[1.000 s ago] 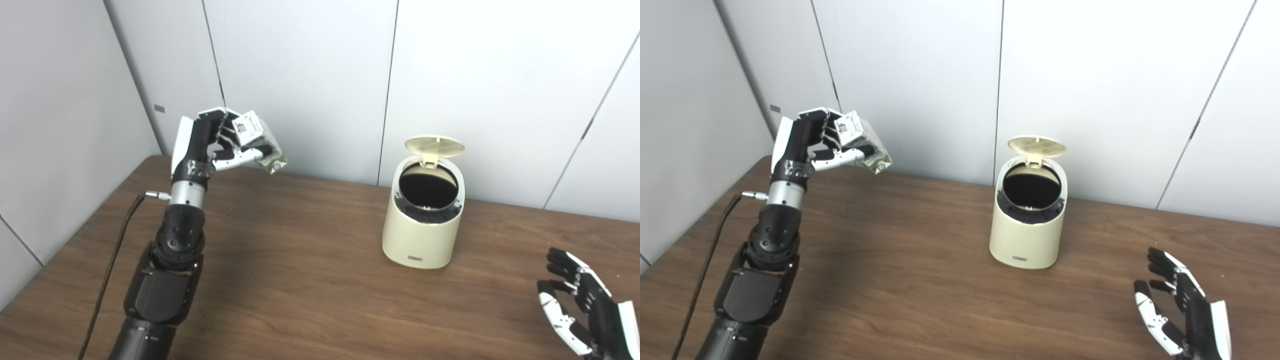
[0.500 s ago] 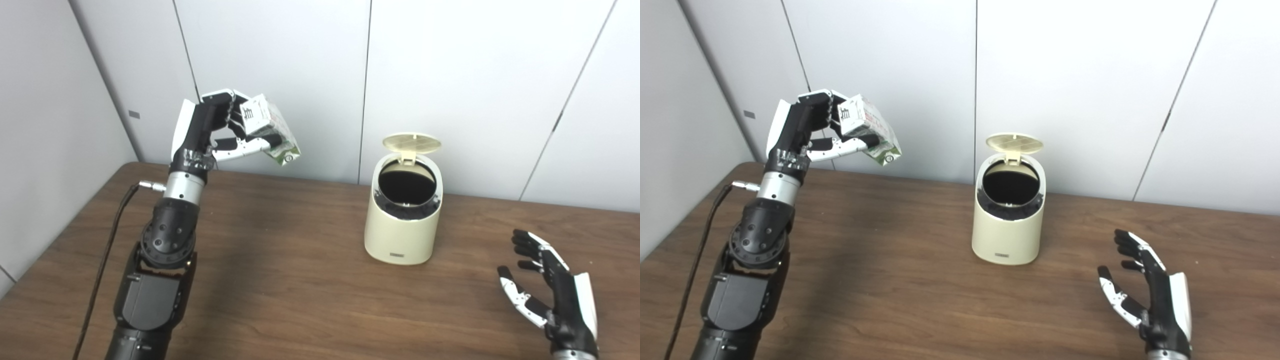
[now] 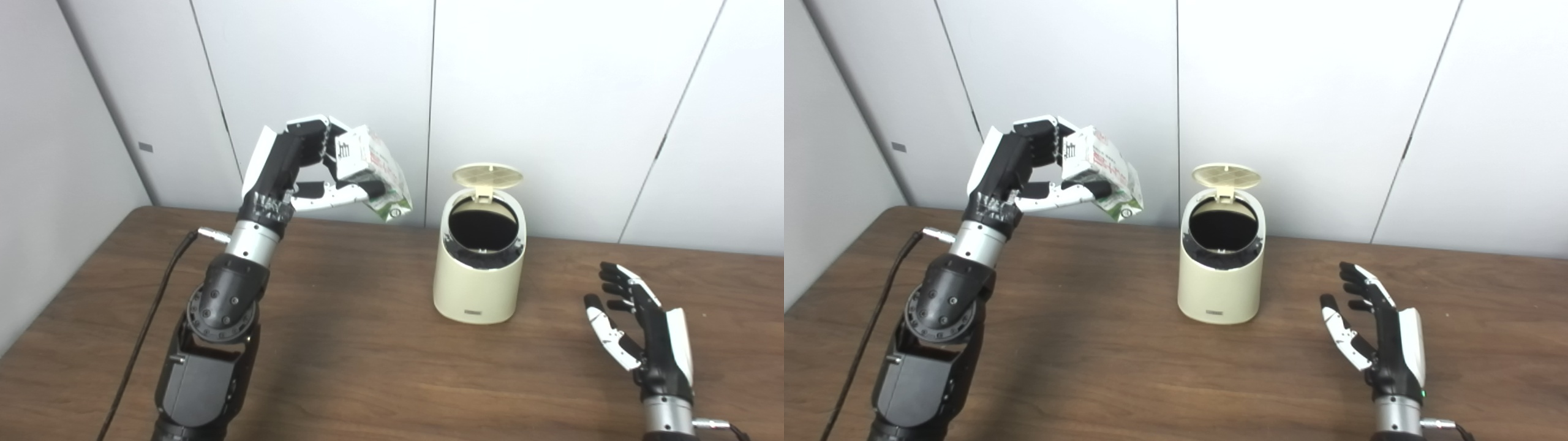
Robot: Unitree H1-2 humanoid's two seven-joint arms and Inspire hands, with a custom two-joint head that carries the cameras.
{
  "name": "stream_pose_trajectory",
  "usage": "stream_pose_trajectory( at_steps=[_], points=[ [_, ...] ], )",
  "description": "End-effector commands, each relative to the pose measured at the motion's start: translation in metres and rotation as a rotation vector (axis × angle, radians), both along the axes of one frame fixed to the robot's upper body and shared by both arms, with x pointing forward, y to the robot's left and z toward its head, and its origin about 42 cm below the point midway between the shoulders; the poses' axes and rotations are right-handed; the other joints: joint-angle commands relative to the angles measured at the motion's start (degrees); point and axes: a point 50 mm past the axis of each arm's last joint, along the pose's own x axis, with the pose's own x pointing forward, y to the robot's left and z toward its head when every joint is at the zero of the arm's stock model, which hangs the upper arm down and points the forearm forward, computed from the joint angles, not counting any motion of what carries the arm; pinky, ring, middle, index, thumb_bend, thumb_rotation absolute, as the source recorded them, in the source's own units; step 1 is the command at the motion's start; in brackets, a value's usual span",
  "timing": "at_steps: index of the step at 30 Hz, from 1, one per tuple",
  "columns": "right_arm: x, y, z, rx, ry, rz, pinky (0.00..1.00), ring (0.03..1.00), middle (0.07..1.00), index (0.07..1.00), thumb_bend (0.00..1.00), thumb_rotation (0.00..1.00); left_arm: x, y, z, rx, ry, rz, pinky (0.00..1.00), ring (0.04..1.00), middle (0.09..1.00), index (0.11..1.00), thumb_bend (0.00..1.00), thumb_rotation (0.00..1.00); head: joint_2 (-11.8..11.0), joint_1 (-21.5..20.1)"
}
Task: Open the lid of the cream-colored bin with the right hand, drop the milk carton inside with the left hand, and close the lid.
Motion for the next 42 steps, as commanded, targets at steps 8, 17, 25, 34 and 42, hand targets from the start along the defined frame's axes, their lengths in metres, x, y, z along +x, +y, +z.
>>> stream_pose_trajectory(
  at_steps=[8, 17, 25, 34, 42],
  points=[
    [-0.011, 0.021, -0.032, 0.038, 0.056, -0.001, 0.68, 0.77, 0.79, 0.786, 0.17, 0.5, 0.0, -0.012, 0.012, 0.021, -0.087, -0.061, 0.33, 0.432, 0.485, 0.497, 0.5, 0.0, 0.15, -1.26],
    [-0.008, 0.023, -0.031, 0.041, 0.05, -0.003, 0.68, 0.774, 0.795, 0.79, 0.18, 0.62, 0.007, -0.039, 0.004, -0.009, -0.06, -0.116, 0.32, 0.433, 0.484, 0.494, 0.5, 0.0, 0.5, -2.71],
    [-0.008, 0.026, -0.029, 0.067, 0.052, -0.019, 0.69, 0.775, 0.799, 0.791, 0.19, 0.61, 0.025, -0.063, -0.007, -0.069, -0.045, -0.129, 0.32, 0.435, 0.488, 0.491, 0.5, 0.0, 0.71, -3.66],
    [-0.008, 0.029, -0.029, 0.065, 0.049, -0.015, 0.69, 0.777, 0.798, 0.793, 0.19, 0.68, 0.039, -0.074, -0.015, -0.078, -0.028, -0.097, 0.33, 0.439, 0.48, 0.496, 0.5, 0.0, 0.69, -4.27],
    [-0.01, 0.032, -0.028, 0.058, 0.044, -0.012, 0.69, 0.778, 0.794, 0.788, 0.2, 0.68, 0.05, -0.08, -0.022, -0.091, -0.045, -0.094, 0.35, 0.446, 0.478, 0.486, 0.51, 0.0, 0.94, -4.77]
  ],
)
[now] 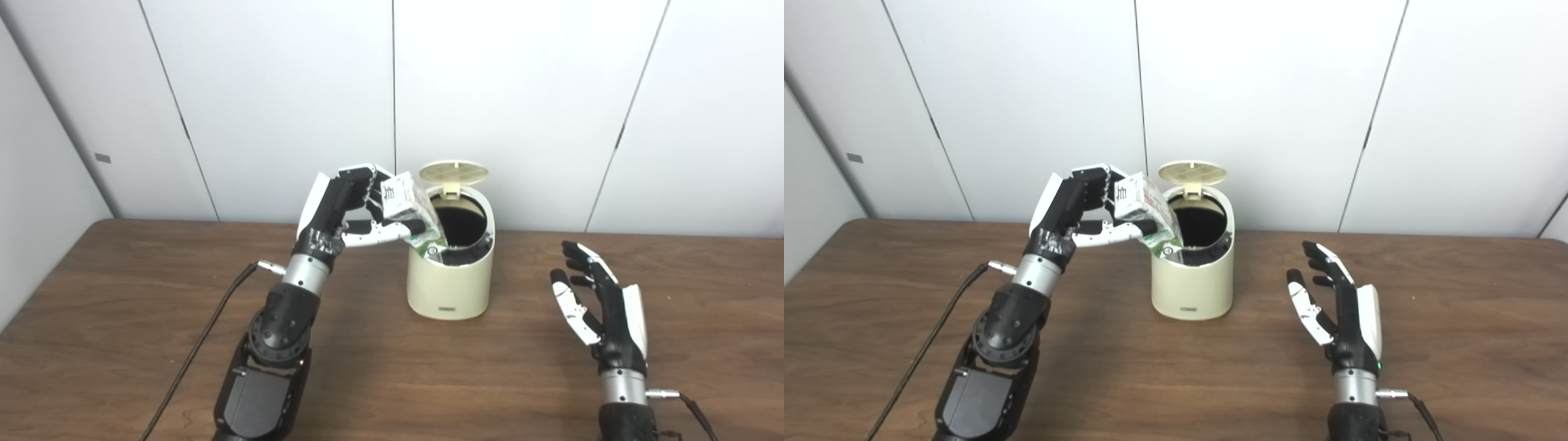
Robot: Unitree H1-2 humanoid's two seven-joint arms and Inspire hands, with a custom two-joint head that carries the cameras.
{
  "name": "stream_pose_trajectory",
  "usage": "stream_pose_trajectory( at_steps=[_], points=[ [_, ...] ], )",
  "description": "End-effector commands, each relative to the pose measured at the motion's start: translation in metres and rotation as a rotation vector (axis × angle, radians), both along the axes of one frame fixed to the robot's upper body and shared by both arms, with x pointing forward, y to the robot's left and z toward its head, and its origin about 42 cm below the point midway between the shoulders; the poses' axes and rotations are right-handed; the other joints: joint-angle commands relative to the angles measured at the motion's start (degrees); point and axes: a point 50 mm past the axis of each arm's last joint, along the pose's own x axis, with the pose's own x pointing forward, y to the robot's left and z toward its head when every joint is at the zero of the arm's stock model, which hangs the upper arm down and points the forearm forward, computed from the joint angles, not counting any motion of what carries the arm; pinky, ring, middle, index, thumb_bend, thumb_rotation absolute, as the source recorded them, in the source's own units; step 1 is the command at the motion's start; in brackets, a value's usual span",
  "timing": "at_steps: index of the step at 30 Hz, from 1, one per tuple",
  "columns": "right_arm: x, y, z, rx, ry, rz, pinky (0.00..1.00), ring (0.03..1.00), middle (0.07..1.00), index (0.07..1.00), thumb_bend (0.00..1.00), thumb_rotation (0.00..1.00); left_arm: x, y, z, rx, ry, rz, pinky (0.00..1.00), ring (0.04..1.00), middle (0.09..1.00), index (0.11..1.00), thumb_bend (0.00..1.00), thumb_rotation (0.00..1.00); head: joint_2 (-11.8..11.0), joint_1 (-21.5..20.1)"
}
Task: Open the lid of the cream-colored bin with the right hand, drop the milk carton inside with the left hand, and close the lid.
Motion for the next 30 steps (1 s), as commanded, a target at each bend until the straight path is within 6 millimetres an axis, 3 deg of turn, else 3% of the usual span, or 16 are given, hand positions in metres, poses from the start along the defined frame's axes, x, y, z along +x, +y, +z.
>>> stream_pose_trajectory(
  at_steps=[1, 15, 30],
  points=[
    [-0.019, 0.018, -0.029, 0.029, 0.074, 0.012, 0.69, 0.777, 0.793, 0.787, 0.19, 0.67, 0.01, -0.01, 0.034, -0.031, -0.157, -0.016, 0.35, 0.447, 0.478, 0.485, 0.51, 0.0, 0.07, -0.04],
    [-0.022, 0.023, -0.025, 0.037, 0.085, 0.005, 0.69, 0.78, 0.794, 0.79, 0.18, 0.55, 0.02, -0.036, 0.009, -0.028, -0.142, 0.006, 0.34, 0.445, 0.473, 0.49, 0.5, 0.0, 0.91, -1.17],
    [-0.022, 0.023, -0.024, 0.037, 0.077, 0.007, 0.69, 0.776, 0.789, 0.784, 0.19, 0.62, 0.015, -0.049, 0.004, -0.041, -0.147, -0.016, 0.32, 0.438, 0.463, 0.5, 0.5, 0.0, 1.33, -1.64]
  ],
)
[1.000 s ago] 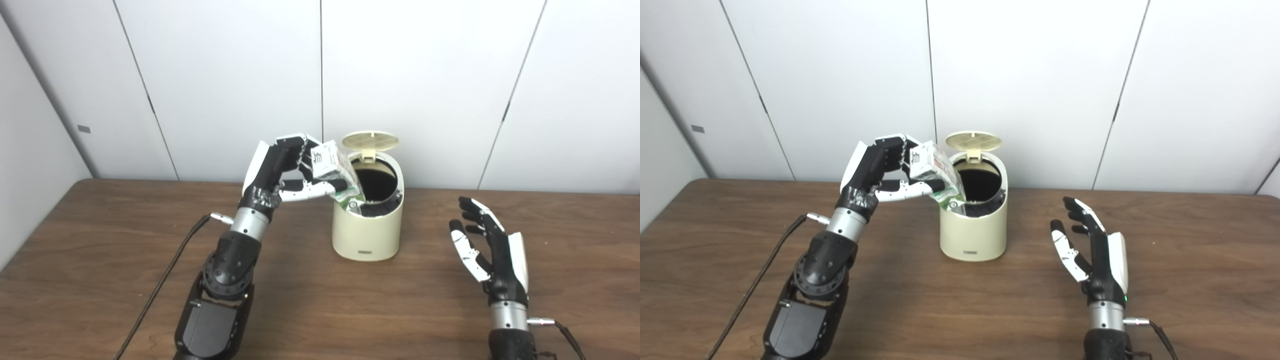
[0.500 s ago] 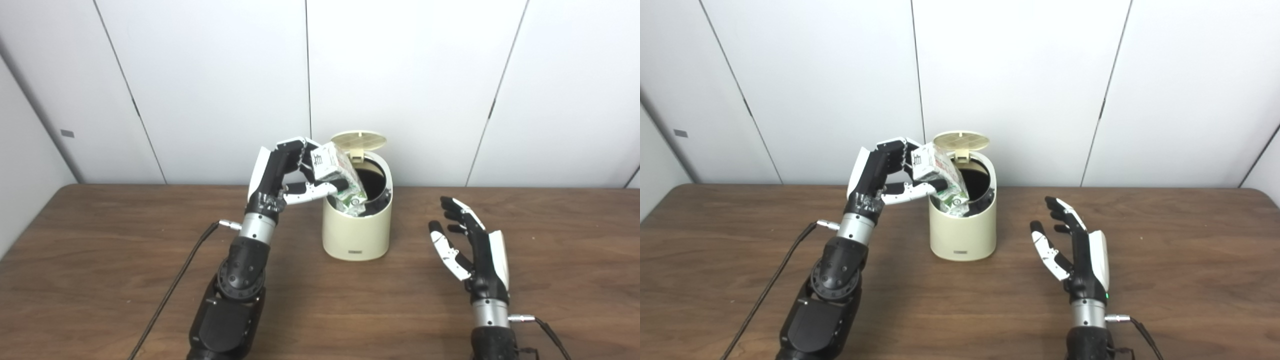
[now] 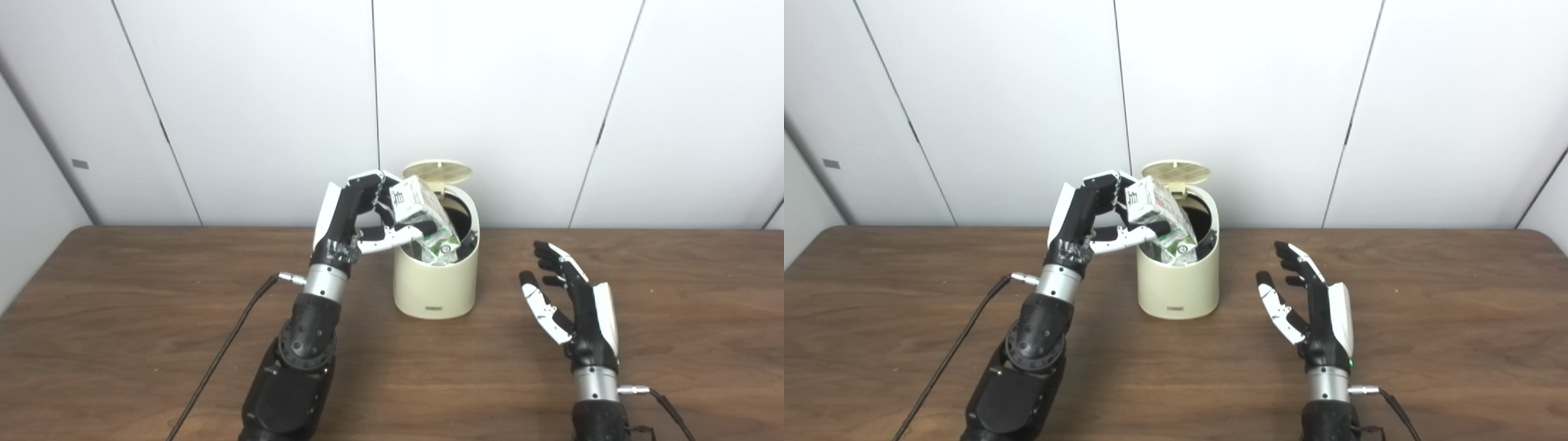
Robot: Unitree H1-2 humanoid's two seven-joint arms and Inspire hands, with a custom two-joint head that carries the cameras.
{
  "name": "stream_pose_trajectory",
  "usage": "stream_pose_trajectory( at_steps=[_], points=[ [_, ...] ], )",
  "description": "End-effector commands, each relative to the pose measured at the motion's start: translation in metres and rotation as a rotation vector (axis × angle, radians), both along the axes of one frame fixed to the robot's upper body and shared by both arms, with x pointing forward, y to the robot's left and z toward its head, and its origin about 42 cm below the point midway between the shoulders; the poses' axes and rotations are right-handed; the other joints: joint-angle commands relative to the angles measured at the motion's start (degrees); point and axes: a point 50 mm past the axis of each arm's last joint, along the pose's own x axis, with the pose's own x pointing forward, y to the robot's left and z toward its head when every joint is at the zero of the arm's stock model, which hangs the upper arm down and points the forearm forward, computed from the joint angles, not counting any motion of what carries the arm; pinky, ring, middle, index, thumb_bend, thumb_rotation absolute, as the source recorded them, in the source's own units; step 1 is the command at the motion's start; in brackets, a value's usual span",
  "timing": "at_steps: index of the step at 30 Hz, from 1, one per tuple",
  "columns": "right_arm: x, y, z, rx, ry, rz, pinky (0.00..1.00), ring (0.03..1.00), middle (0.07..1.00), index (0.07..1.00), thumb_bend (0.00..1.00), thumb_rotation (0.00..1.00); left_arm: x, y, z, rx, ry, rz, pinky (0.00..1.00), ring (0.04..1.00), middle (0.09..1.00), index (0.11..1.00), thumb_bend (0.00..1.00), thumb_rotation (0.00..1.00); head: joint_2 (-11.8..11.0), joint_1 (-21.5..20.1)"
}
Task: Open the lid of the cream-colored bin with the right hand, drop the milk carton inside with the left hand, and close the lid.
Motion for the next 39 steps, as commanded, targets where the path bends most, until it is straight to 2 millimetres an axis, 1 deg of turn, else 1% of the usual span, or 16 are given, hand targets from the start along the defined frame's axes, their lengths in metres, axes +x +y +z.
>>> stream_pose_trajectory(
  at_steps=[1, 4, 8, 14, 17, 22, 29, 34, 36, 39],
  points=[
    [-0.016, 0.008, -0.024, 0.017, 0.063, 0.004, 0.69, 0.774, 0.788, 0.781, 0.19, 0.6, 0.002, -0.008, 0.029, -0.012, -0.113, -0.023, 0.32, 0.438, 0.464, 0.5, 0.5, 0.0, -0.02, -0.05],
    [-0.016, 0.008, -0.024, 0.012, 0.065, 0.006, 0.69, 0.775, 0.79, 0.782, 0.19, 0.59, 0.002, -0.006, 0.03, 0.004, -0.132, -0.022, 0.32, 0.437, 0.466, 0.502, 0.5, 0.0, -0.04, -0.03],
    [-0.017, 0.008, -0.024, 0.01, 0.061, 0.008, 0.68, 0.771, 0.789, 0.783, 0.19, 0.6, 0.003, -0.005, 0.031, 0.035, -0.176, -0.006, 0.31, 0.43, 0.472, 0.507, 0.5, 0.0, 0.17, -0.05],
    [-0.018, 0.008, -0.023, 0.009, 0.059, 0.007, 0.68, 0.769, 0.786, 0.782, 0.19, 0.59, 0.0, -0.003, 0.031, 0.191, -0.349, 0.041, 0.32, 0.429, 0.481, 0.503, 0.5, 0.0, 0.28, -0.07],
    [-0.018, 0.008, -0.023, 0.006, 0.061, 0.005, 0.67, 0.766, 0.783, 0.78, 0.19, 0.61, 0.0, -0.002, 0.029, 0.257, -0.414, 0.081, 0.32, 0.431, 0.481, 0.502, 0.5, 0.0, 0.35, 0.05],
    [-0.019, 0.007, -0.023, 0.01, 0.066, 0.008, 0.68, 0.767, 0.786, 0.783, 0.2, 0.61, 0.001, 0.001, 0.027, 0.323, -0.502, 0.122, 0.32, 0.428, 0.478, 0.51, 0.5, 0.0, 0.38, 0.08],
    [-0.021, 0.007, -0.023, 0.008, 0.076, 0.007, 0.68, 0.773, 0.791, 0.788, 0.2, 0.64, 0.004, 0.006, 0.027, 0.327, -0.52, 0.149, 0.32, 0.429, 0.478, 0.508, 0.5, 0.0, 0.36, 0.26],
    [-0.021, 0.008, -0.022, 0.007, 0.086, 0.005, 0.68, 0.776, 0.794, 0.789, 0.19, 0.62, 0.005, 0.008, 0.028, 0.329, -0.521, 0.161, 0.32, 0.429, 0.48, 0.506, 0.5, 0.0, 0.3, 0.31],
    [-0.021, 0.008, -0.023, 0.008, 0.084, 0.006, 0.68, 0.772, 0.792, 0.788, 0.2, 0.59, 0.006, 0.009, 0.029, 0.32, -0.517, 0.163, 0.32, 0.432, 0.48, 0.498, 0.5, 0.0, 0.3, 0.31],
    [-0.021, 0.008, -0.023, 0.009, 0.085, 0.005, 0.68, 0.77, 0.791, 0.788, 0.2, 0.6, 0.007, 0.009, 0.031, 0.298, -0.51, 0.162, 0.35, 0.443, 0.475, 0.493, 0.5, 0.0, 0.3, 0.31]
  ],
)
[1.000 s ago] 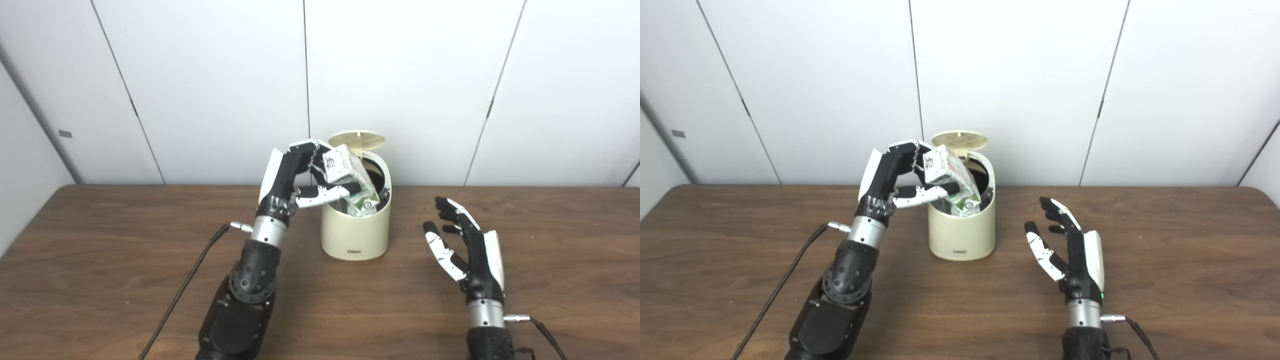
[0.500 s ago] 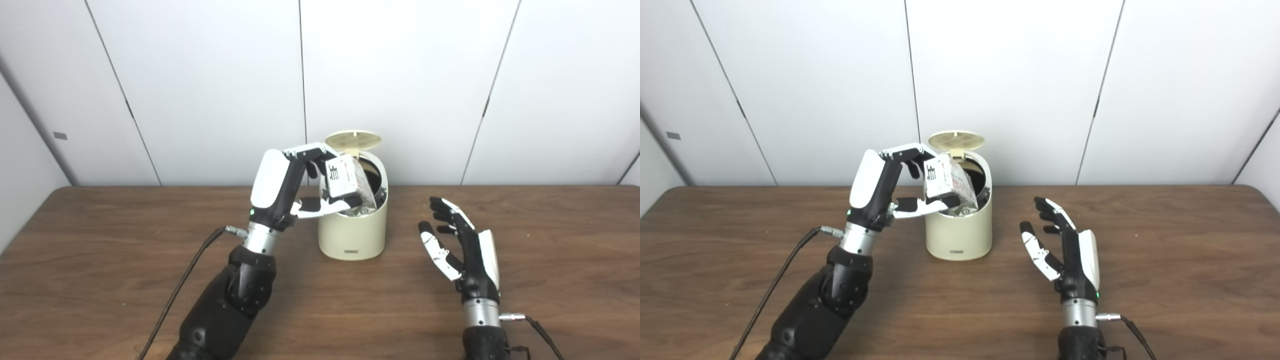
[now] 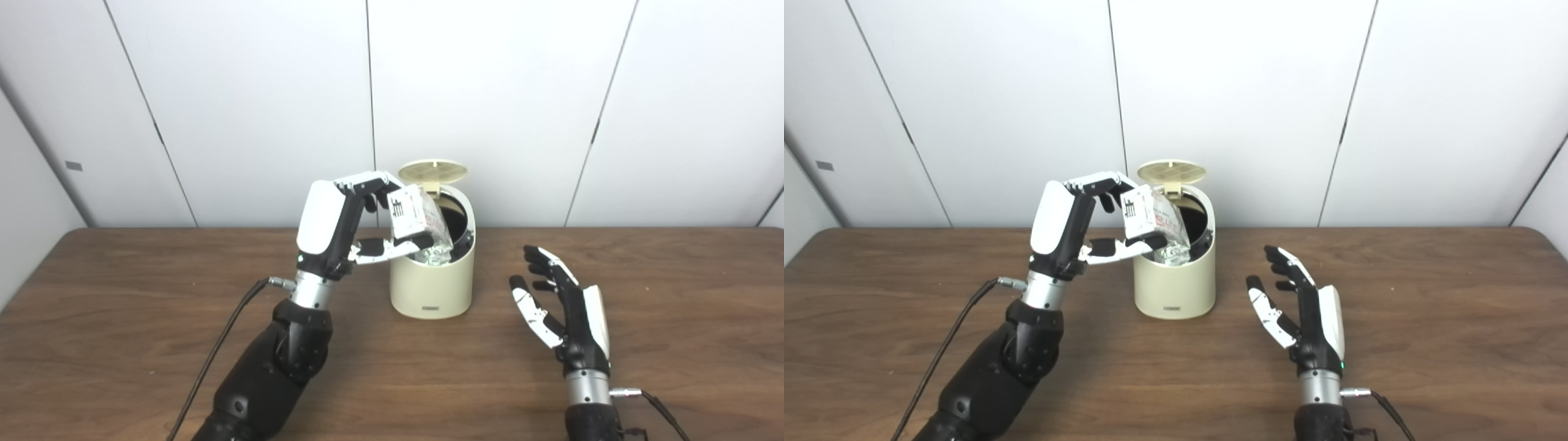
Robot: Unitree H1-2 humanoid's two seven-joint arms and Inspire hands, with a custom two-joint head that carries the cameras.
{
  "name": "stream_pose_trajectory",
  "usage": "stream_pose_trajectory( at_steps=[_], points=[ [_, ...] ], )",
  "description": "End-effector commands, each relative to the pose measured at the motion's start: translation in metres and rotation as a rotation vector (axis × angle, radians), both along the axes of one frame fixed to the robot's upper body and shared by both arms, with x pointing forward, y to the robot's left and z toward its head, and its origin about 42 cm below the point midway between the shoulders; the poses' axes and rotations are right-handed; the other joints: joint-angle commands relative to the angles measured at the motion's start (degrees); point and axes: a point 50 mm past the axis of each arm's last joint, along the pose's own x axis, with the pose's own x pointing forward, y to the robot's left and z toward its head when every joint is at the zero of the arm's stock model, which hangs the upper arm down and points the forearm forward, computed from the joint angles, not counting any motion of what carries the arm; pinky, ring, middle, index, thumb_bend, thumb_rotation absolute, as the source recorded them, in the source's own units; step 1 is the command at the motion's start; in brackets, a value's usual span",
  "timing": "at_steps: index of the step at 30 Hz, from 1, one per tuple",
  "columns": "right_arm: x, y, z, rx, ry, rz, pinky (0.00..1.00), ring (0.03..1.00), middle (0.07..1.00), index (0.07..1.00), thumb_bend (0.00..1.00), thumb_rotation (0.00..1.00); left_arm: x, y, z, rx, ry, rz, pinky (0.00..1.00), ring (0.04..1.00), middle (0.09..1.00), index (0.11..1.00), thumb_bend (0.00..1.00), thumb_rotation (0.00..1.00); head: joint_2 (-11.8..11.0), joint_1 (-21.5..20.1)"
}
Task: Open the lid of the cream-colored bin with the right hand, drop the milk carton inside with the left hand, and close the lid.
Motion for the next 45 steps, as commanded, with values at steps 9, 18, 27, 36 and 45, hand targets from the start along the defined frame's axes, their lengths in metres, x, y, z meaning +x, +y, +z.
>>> stream_pose_trajectory(
  at_steps=[9, 18, 27, 36, 45],
  points=[
    [-0.014, 0.007, -0.023, 0.015, 0.071, 0.0, 0.68, 0.767, 0.788, 0.787, 0.2, 0.59, 0.014, -0.001, 0.035, -0.012, -0.104, -0.007, 0.35, 0.445, 0.476, 0.493, 0.5, 0.0, -0.36, -0.05],
    [-0.017, 0.01, -0.025, 0.004, 0.073, 0.007, 0.68, 0.766, 0.787, 0.787, 0.2, 0.62, 0.021, -0.003, 0.036, 0.178, -0.274, 0.009, 0.34, 0.429, 0.458, 0.522, 0.5, 0.0, -0.61, -1.04],
    [-0.019, 0.013, -0.024, 0.013, 0.082, 0.0, 0.69, 0.769, 0.788, 0.784, 0.21, 0.6, 0.029, -0.01, 0.033, 0.317, -0.413, -0.017, 0.37, 0.439, 0.44, 0.529, 0.5, 0.0, -0.42, -1.43],
    [-0.02, 0.014, -0.022, 0.013, 0.074, 0.005, 0.69, 0.776, 0.79, 0.788, 0.2, 0.59, 0.028, -0.008, 0.03, 0.332, -0.422, -0.029, 0.37, 0.442, 0.435, 0.521, 0.5, 0.0, 0.01, -1.48],
    [-0.02, 0.014, -0.021, 0.014, 0.082, 0.005, 0.69, 0.775, 0.79, 0.788, 0.21, 0.59, 0.027, -0.002, 0.025, 0.327, -0.367, -0.028, 0.36, 0.435, 0.447, 0.526, 0.5, 0.0, 0.18, -1.55]
  ],
)
